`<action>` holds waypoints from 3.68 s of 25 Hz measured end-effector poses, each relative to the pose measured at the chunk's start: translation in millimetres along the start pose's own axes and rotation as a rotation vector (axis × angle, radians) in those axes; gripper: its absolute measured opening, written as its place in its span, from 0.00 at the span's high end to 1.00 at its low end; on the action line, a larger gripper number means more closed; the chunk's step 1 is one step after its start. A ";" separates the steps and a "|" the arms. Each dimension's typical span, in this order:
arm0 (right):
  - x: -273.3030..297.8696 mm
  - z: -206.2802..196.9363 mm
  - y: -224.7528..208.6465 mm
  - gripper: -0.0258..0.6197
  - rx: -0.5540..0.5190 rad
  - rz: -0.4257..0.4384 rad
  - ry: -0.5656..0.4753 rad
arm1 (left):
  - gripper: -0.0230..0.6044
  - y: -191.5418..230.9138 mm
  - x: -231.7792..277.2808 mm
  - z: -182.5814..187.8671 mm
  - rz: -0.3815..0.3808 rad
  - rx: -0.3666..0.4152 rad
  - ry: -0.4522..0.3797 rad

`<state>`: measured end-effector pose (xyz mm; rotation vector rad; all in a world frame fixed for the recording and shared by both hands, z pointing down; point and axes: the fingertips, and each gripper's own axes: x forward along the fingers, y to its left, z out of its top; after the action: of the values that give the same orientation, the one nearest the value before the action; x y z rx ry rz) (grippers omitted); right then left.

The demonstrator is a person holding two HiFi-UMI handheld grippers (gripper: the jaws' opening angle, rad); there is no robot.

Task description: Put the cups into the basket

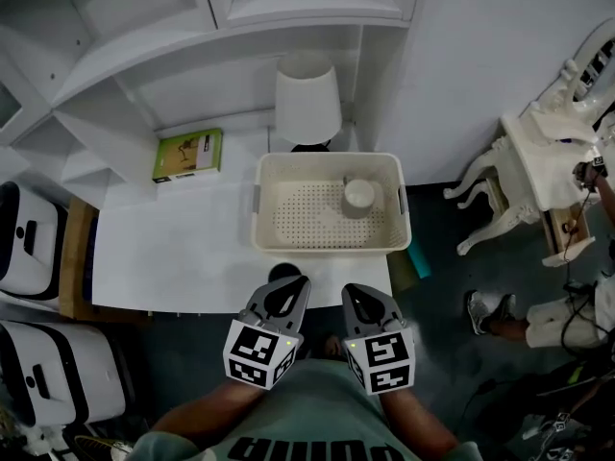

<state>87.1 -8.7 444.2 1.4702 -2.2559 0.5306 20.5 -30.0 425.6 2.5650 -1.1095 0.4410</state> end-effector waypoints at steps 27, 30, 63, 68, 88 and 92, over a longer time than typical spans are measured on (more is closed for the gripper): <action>-25.5 -53.4 26.6 0.93 -0.058 0.055 0.035 | 0.95 -26.7 -37.0 -57.7 0.064 -0.051 0.001; -25.7 -53.3 28.4 0.93 -0.060 0.057 0.034 | 0.95 -26.5 -38.0 -58.5 0.064 -0.052 0.001; -20.9 -47.9 38.3 0.93 -0.053 0.080 0.017 | 0.95 -12.1 -54.6 -61.2 0.114 -0.088 0.000; -8.0 -47.0 45.1 0.93 -0.064 0.112 0.031 | 0.95 5.0 -61.4 -64.4 0.169 -0.111 0.009; 67.1 -74.8 79.4 0.49 -0.072 0.207 0.133 | 0.95 73.7 -65.4 -98.3 0.291 -0.160 0.078; 80.4 -81.2 83.0 0.41 -0.073 0.192 0.141 | 0.95 83.1 -59.7 -103.6 0.289 -0.169 0.090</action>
<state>-9.4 2.2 546.6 1.1511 -2.2911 0.5833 -96.2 -4.4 508.9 2.2264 -1.4252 0.5018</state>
